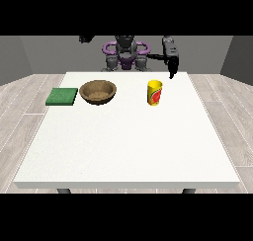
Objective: Pick the cup and pour the ball into the bowl, then pick the bowl and place it on the pad
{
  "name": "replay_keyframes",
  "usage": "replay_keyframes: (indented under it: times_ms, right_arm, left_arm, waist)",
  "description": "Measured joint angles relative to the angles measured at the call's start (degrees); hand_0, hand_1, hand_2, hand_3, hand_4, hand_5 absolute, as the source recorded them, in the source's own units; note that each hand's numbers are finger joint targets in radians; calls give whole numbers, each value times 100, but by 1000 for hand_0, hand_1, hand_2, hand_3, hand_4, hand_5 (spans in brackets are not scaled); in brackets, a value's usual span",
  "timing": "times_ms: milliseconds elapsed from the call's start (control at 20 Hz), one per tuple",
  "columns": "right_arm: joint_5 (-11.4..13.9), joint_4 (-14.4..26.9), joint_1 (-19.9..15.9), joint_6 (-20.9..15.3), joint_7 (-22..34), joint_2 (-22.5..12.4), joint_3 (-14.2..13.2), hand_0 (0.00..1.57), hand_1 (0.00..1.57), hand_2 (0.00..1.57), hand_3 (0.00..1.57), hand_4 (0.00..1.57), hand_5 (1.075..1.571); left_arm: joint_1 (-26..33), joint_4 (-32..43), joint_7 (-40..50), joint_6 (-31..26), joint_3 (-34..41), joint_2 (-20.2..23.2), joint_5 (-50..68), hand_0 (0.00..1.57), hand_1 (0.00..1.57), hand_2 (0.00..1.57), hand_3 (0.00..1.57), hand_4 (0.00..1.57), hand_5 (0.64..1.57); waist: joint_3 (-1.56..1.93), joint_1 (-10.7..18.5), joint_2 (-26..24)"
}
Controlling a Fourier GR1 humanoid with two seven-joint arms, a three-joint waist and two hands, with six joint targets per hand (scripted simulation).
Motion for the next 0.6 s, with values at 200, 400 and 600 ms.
replay_keyframes:
  times_ms: [200,400,600]
  right_arm:
    - [-96,-142,27,185,38,-98,-216,0,0,0,0,0,1569]
    - [-219,-260,182,327,28,-159,-463,0,0,0,0,0,1568]
    - [-401,-262,370,540,-139,-229,-717,0,0,0,0,0,1567]
  left_arm:
    - [-144,825,-625,-98,105,60,-46,0,0,0,0,0,1417]
    - [-165,1533,-1185,-219,100,30,-102,0,0,0,0,0,1444]
    - [-313,2155,-1572,-270,128,48,-138,0,0,0,0,0,1425]
  waist:
    - [0,-35,64]
    - [0,-10,7]
    - [0,-15,37]
